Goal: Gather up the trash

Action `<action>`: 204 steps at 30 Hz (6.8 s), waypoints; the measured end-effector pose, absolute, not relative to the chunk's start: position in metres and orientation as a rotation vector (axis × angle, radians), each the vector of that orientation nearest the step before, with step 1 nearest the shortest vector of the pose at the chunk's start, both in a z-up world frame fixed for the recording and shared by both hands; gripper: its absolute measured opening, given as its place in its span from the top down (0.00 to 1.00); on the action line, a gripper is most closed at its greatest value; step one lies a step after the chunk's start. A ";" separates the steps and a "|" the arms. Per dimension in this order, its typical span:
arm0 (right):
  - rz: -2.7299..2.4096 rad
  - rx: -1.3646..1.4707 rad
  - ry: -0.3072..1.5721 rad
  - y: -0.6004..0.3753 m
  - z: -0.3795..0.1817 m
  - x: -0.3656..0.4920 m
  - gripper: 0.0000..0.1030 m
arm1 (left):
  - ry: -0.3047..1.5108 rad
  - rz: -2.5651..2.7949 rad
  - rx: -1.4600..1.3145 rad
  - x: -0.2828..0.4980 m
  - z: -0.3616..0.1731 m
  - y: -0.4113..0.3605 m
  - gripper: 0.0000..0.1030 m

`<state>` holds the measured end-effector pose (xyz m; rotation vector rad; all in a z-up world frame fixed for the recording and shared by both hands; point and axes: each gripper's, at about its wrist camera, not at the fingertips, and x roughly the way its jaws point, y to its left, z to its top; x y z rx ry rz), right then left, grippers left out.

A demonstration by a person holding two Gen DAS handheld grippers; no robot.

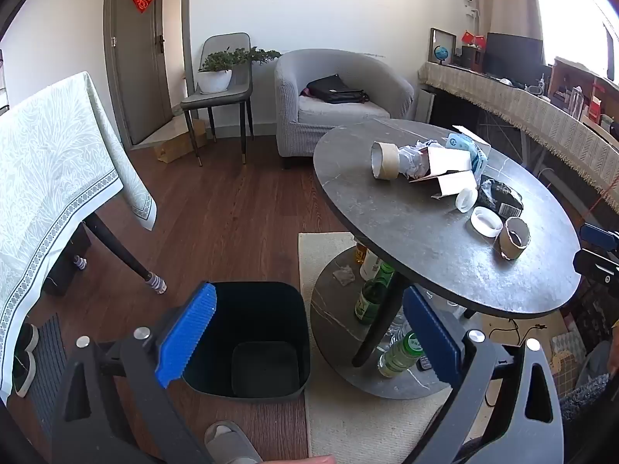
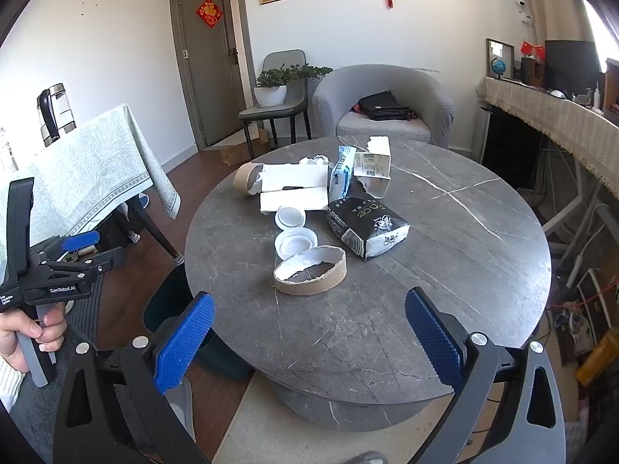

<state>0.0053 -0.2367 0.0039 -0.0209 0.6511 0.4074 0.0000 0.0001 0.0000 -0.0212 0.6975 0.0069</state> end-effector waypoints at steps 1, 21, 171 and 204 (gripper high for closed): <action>0.409 -0.018 0.646 -0.237 0.004 0.005 0.03 | 0.697 0.008 -0.020 0.000 0.000 0.000 0.04; 0.409 -0.032 0.652 -0.234 0.003 0.005 0.03 | 0.700 0.007 -0.022 0.000 0.000 0.000 0.04; 0.630 -0.196 0.817 -0.256 -0.016 0.143 0.35 | 0.706 -0.604 0.031 0.077 -0.005 -0.148 0.64; 0.536 -0.275 0.769 -0.213 0.021 0.132 0.49 | 0.702 -0.264 -0.166 0.077 -0.003 0.014 0.63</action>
